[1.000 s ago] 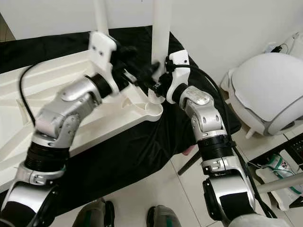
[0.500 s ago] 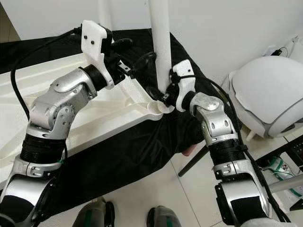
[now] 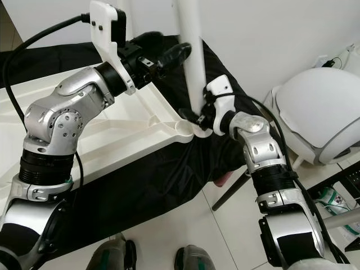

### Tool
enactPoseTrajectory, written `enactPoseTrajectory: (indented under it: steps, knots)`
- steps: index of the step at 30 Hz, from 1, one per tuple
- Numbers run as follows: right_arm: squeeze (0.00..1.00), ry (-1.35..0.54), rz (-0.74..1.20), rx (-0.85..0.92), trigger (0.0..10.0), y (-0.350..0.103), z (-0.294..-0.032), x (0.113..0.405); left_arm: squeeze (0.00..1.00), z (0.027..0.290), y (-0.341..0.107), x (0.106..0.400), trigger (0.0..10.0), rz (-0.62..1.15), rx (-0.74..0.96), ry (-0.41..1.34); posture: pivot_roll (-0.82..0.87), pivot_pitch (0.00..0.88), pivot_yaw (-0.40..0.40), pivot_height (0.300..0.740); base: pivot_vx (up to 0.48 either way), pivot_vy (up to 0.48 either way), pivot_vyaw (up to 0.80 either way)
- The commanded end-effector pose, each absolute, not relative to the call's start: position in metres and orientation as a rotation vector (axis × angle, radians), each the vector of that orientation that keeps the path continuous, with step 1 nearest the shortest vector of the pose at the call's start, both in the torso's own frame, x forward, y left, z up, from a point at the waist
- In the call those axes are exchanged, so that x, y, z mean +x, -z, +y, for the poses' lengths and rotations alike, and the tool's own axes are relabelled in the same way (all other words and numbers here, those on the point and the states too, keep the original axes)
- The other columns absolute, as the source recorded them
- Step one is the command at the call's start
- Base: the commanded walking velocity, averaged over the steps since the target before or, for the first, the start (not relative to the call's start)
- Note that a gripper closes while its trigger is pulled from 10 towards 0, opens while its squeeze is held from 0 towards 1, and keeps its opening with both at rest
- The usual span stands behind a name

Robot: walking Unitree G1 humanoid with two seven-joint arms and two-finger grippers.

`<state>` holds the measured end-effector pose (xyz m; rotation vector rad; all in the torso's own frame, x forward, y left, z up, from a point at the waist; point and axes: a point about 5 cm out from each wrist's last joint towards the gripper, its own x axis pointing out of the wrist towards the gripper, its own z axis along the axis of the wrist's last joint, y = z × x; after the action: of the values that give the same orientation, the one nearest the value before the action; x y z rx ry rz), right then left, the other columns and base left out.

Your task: Building children table

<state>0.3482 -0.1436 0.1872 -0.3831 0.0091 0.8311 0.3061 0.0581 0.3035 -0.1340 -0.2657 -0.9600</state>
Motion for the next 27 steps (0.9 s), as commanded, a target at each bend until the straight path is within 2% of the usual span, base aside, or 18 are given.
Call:
enactPoseTrajectory:
  steps: [1,5,19,27]
  knots:
    - [0.0,-0.807,-0.028,-0.382,10.0,-0.196,-0.147,0.352,0.0,0.05,-0.299,0.294,10.0,-0.267,-0.086,1.21,-0.04,0.0,-0.035,0.74,0.0,0.0,0.0]
    - [0.0,-0.8,-0.027,-0.39,10.0,-0.197,-0.147,0.353,0.0,0.047,-0.3,0.289,10.0,-0.27,-0.094,1.252,-0.04,0.0,-0.035,0.74,0.0,0.0,0.0]
    - [0.0,-0.858,-0.023,-0.453,10.0,-0.194,-0.141,0.352,0.0,0.035,-0.316,0.291,10.0,-0.257,-0.143,1.242,-0.03,0.0,-0.035,0.74,0.0,0.0,0.0]
    - [0.0,-0.877,-0.02,-0.467,10.0,-0.193,-0.137,0.353,0.0,0.03,-0.33,0.302,10.0,-0.249,-0.174,1.17,-0.01,0.0,-0.038,0.74,0.0,0.0,0.0]
